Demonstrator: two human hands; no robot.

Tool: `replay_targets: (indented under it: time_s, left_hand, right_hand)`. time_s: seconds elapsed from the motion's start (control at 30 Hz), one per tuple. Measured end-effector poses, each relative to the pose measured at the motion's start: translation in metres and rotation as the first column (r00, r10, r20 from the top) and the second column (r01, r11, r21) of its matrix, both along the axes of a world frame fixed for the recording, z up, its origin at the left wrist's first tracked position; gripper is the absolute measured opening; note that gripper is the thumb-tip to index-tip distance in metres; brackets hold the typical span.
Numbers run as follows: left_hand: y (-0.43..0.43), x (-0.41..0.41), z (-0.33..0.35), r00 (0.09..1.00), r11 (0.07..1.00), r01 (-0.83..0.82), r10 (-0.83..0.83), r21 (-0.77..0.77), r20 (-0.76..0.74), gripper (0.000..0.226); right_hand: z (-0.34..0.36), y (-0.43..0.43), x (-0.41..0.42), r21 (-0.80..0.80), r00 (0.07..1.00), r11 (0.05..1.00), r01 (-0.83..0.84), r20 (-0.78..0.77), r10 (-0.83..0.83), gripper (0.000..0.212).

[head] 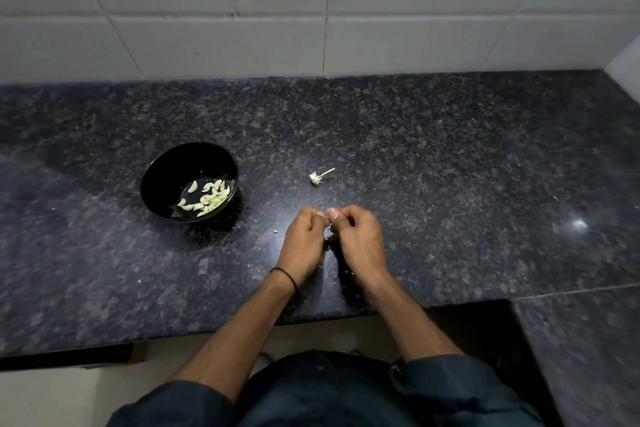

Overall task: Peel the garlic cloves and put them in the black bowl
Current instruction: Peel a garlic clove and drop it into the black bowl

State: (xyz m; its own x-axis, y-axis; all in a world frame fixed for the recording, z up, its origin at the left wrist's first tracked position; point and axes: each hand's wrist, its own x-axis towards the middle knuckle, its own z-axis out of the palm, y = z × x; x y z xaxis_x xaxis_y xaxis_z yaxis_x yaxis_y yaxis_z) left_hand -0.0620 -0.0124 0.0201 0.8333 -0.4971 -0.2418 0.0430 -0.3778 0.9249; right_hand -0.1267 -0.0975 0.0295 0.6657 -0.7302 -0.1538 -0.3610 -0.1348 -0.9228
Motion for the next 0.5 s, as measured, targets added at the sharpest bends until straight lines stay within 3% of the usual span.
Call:
replay_targets:
  time_s: [0.07,0.17,0.27,0.5]
  left_hand:
    - [-0.002,-0.002,0.000,0.984,0.985,-0.075,0.048,-0.155,-0.174,0.029]
    - [-0.002,-0.004,0.003,0.936,0.961,-0.157,0.072,-0.226,-0.344,0.030]
    - [0.001,-0.001,-0.004,0.974,0.983,-0.100,0.066,-0.154,-0.215,0.023]
    - [0.006,0.001,-0.009,0.997,1.000,-0.014,0.014,-0.004,0.072,0.012]
  right_hand:
    - [0.000,0.002,0.001,0.213,0.997,0.976,0.033,0.067,-0.048,0.024]
    - [0.001,0.002,0.000,0.395,0.990,0.916,0.063,0.088,-0.106,0.024]
    - [0.001,-0.001,0.000,0.427,0.986,0.901,0.081,0.100,-0.136,0.019]
    - [-0.004,-0.002,-0.002,0.323,0.989,0.942,0.094,0.079,-0.126,0.020]
